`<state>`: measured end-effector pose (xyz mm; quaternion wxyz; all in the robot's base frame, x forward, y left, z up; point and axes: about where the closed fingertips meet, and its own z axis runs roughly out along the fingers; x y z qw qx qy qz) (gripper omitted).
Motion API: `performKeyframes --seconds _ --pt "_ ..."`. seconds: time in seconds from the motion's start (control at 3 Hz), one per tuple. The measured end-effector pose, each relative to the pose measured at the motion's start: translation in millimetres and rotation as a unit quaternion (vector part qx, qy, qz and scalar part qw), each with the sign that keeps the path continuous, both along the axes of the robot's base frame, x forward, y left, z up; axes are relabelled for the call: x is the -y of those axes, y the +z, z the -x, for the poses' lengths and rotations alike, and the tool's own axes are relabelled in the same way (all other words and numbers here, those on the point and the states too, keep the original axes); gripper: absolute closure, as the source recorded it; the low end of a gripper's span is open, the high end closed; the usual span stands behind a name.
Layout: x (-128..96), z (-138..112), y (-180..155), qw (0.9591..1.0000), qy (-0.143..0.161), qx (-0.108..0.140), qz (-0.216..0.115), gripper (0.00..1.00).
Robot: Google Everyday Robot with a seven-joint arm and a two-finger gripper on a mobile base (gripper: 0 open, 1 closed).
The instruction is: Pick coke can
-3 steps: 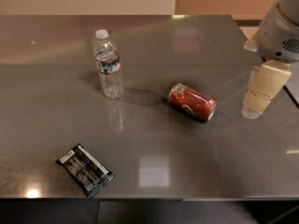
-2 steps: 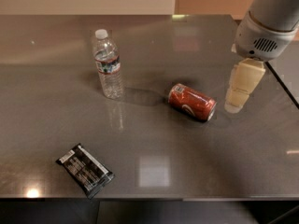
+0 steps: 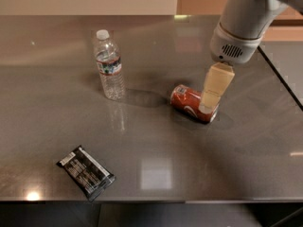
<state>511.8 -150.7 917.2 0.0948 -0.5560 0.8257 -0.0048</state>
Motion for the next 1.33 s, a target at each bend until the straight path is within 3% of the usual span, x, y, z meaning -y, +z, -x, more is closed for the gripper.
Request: performKeyframes --seconds 0.33,1.33 --pt "-17.0 3.6 -12.8 0.9999 -0.014 0.002 0.002 0.00" --pt "-39.5 13.6 -60.1 0.9996 -0.002 -0.011 0.026 0.00"
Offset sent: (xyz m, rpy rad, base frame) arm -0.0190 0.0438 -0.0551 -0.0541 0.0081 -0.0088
